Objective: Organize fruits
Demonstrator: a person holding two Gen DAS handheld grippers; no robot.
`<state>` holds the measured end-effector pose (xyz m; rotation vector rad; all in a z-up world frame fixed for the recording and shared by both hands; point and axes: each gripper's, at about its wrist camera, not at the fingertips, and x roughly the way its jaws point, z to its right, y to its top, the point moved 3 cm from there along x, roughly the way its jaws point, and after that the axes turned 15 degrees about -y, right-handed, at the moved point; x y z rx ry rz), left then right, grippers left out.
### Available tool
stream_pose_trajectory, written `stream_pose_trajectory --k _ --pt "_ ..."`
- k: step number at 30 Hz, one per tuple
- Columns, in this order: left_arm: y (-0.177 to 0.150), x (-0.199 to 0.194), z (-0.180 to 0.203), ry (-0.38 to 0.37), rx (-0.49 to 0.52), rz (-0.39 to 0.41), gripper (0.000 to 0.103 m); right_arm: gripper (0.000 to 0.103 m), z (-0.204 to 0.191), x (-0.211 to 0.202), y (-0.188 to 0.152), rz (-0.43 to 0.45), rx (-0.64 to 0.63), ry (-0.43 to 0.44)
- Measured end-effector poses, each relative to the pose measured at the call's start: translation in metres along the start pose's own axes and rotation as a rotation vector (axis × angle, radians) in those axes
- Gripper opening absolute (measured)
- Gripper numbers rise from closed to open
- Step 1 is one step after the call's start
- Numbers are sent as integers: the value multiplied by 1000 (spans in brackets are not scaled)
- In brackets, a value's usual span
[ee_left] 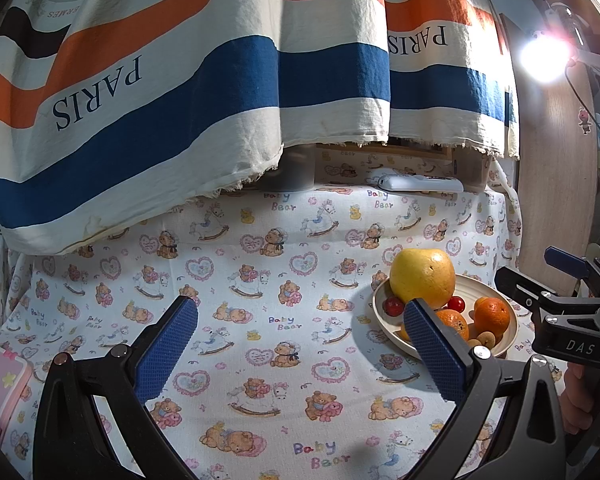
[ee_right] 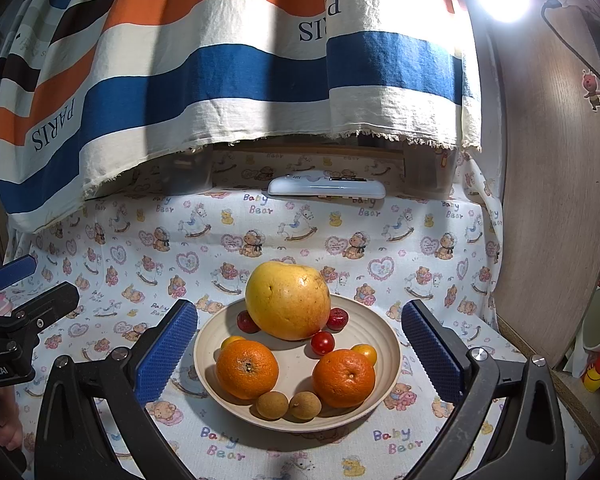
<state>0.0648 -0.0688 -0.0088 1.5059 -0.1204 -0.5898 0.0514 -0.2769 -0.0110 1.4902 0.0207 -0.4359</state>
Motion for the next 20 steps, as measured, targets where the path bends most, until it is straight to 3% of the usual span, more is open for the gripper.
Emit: stream_pose_trajectory --k 20 --pt "0 0 1 1 0 -1 102 103 -4 -2 0 3 -4 11"
